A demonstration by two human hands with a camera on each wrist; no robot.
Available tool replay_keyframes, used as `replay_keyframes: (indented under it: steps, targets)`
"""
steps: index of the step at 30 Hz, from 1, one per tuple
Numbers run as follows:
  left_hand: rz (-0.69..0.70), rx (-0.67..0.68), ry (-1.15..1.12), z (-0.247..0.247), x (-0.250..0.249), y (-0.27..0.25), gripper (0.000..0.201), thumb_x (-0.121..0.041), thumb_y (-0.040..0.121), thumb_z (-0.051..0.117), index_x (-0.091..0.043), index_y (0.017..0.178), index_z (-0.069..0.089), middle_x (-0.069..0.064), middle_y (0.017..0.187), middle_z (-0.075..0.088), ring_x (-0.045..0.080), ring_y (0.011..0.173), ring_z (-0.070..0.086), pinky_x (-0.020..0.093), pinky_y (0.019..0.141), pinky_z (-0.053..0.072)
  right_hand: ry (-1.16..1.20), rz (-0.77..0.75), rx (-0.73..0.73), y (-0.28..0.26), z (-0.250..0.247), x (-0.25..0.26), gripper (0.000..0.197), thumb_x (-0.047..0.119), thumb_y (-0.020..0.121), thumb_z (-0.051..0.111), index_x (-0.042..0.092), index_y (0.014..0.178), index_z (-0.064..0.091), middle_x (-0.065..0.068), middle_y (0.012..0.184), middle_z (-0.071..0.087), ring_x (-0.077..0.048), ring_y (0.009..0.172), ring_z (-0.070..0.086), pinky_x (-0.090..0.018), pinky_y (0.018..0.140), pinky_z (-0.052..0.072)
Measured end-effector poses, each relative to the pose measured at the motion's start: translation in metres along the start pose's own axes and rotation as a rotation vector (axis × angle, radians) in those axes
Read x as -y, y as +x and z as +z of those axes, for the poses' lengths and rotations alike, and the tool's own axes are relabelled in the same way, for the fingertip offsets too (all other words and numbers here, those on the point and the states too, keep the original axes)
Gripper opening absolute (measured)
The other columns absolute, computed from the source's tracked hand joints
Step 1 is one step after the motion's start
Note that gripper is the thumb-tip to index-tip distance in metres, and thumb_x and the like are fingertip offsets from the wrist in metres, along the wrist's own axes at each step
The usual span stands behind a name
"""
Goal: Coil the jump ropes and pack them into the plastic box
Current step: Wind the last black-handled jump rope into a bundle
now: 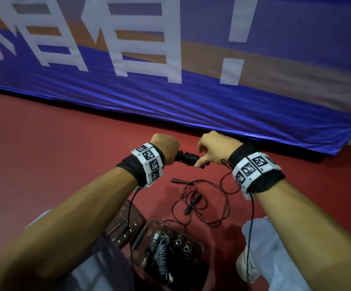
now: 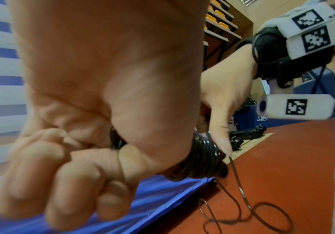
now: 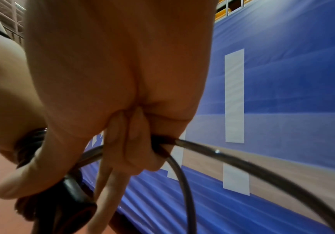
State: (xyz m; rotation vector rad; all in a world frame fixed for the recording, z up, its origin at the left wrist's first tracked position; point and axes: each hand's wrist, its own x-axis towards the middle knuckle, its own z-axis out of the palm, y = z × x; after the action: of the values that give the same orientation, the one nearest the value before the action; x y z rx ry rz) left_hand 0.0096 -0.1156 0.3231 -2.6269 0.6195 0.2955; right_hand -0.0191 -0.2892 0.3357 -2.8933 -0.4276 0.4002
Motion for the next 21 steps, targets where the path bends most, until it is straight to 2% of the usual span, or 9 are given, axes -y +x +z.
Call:
replay_keyframes:
  steps: [3, 5, 7, 9, 11, 14, 16, 18, 21]
  targets:
    - [0.061, -0.126, 0.084, -0.011, 0.007, 0.0, 0.019, -0.027, 0.093, 0.057, -0.017, 0.107, 0.064, -0.001, 0.099, 0.066, 0.022, 0.089, 0.066, 0.032, 0.068, 0.042, 0.048, -0.058, 0.078, 0.006, 0.007, -0.002, 0.049, 0.06, 0.077, 0.081, 0.011, 0.077, 0.076, -0.007, 0.076, 0.072, -0.032, 0.074, 0.069, -0.043, 0.07, 0.059]
    - [0.105, -0.217, 0.124, -0.018, 0.014, -0.002, 0.018, -0.029, 0.092, 0.056, -0.017, 0.104, 0.064, 0.0, 0.103, 0.068, 0.025, 0.093, 0.068, 0.035, 0.072, 0.043, 0.097, -0.075, 0.112, 0.009, 0.009, -0.002, 0.049, 0.061, 0.079, 0.078, 0.012, 0.077, 0.077, -0.008, 0.076, 0.074, -0.03, 0.073, 0.068, -0.041, 0.067, 0.056]
    - [0.179, -0.294, 0.17, -0.025, 0.022, -0.003, 0.015, -0.029, 0.091, 0.057, -0.019, 0.097, 0.066, 0.001, 0.099, 0.071, 0.027, 0.091, 0.068, 0.036, 0.079, 0.046, 0.161, -0.069, 0.155, 0.009, 0.007, -0.001, 0.051, 0.066, 0.077, 0.077, 0.015, 0.077, 0.078, -0.005, 0.07, 0.071, -0.023, 0.06, 0.056, -0.035, 0.058, 0.044]
    - [0.296, -0.357, 0.215, -0.03, 0.029, -0.003, 0.011, -0.028, 0.088, 0.059, -0.02, 0.087, 0.068, 0.001, 0.087, 0.071, 0.028, 0.082, 0.068, 0.036, 0.084, 0.044, 0.243, -0.058, 0.237, 0.007, 0.003, 0.004, 0.055, 0.07, 0.072, 0.078, 0.015, 0.077, 0.079, -0.002, 0.057, 0.056, -0.019, 0.053, 0.04, -0.03, 0.054, 0.032]
    - [0.418, -0.441, 0.247, -0.032, 0.033, -0.002, 0.009, -0.026, 0.083, 0.063, -0.021, 0.075, 0.065, -0.001, 0.074, 0.069, 0.028, 0.072, 0.066, 0.035, 0.078, 0.043, 0.329, -0.064, 0.357, 0.003, -0.001, 0.01, 0.059, 0.068, 0.071, 0.081, 0.009, 0.078, 0.077, 0.0, 0.056, 0.055, -0.018, 0.052, 0.036, -0.029, 0.053, 0.03]
    - [0.547, -0.586, 0.216, -0.029, 0.039, -0.001, 0.011, -0.024, 0.081, 0.065, -0.02, 0.071, 0.062, -0.003, 0.068, 0.065, 0.026, 0.069, 0.063, 0.035, 0.07, 0.044, 0.486, -0.104, 0.493, 0.0, -0.004, 0.017, 0.062, 0.056, 0.079, 0.082, -0.006, 0.079, 0.073, -0.008, 0.061, 0.064, -0.016, 0.048, 0.037, -0.024, 0.048, 0.031]
    - [0.571, -0.69, 0.113, -0.028, 0.044, -0.003, 0.015, -0.026, 0.082, 0.053, -0.019, 0.071, 0.06, -0.003, 0.068, 0.064, 0.026, 0.068, 0.06, 0.035, 0.067, 0.043, 0.566, -0.113, 0.498, -0.003, -0.008, 0.019, 0.066, 0.053, 0.081, 0.08, -0.011, 0.084, 0.069, -0.009, 0.056, 0.057, -0.014, 0.044, 0.036, -0.023, 0.044, 0.029]
    - [0.551, -0.768, -0.013, -0.028, 0.05, -0.008, 0.013, -0.024, 0.078, 0.048, -0.018, 0.07, 0.056, -0.002, 0.067, 0.061, 0.026, 0.066, 0.058, 0.032, 0.064, 0.038, 0.668, -0.143, 0.488, -0.006, -0.013, 0.021, 0.06, 0.053, 0.08, 0.077, -0.006, 0.083, 0.067, -0.005, 0.048, 0.05, -0.012, 0.039, 0.034, -0.023, 0.042, 0.024]
    - [0.462, -0.867, -0.164, -0.026, 0.055, -0.015, 0.011, -0.023, 0.075, 0.05, -0.016, 0.069, 0.056, -0.002, 0.064, 0.058, 0.027, 0.063, 0.056, 0.03, 0.063, 0.032, 0.859, -0.22, 0.443, -0.011, -0.019, 0.025, 0.05, 0.055, 0.078, 0.067, 0.01, 0.058, 0.062, -0.003, 0.039, 0.041, -0.012, 0.034, 0.03, -0.025, 0.044, 0.022]
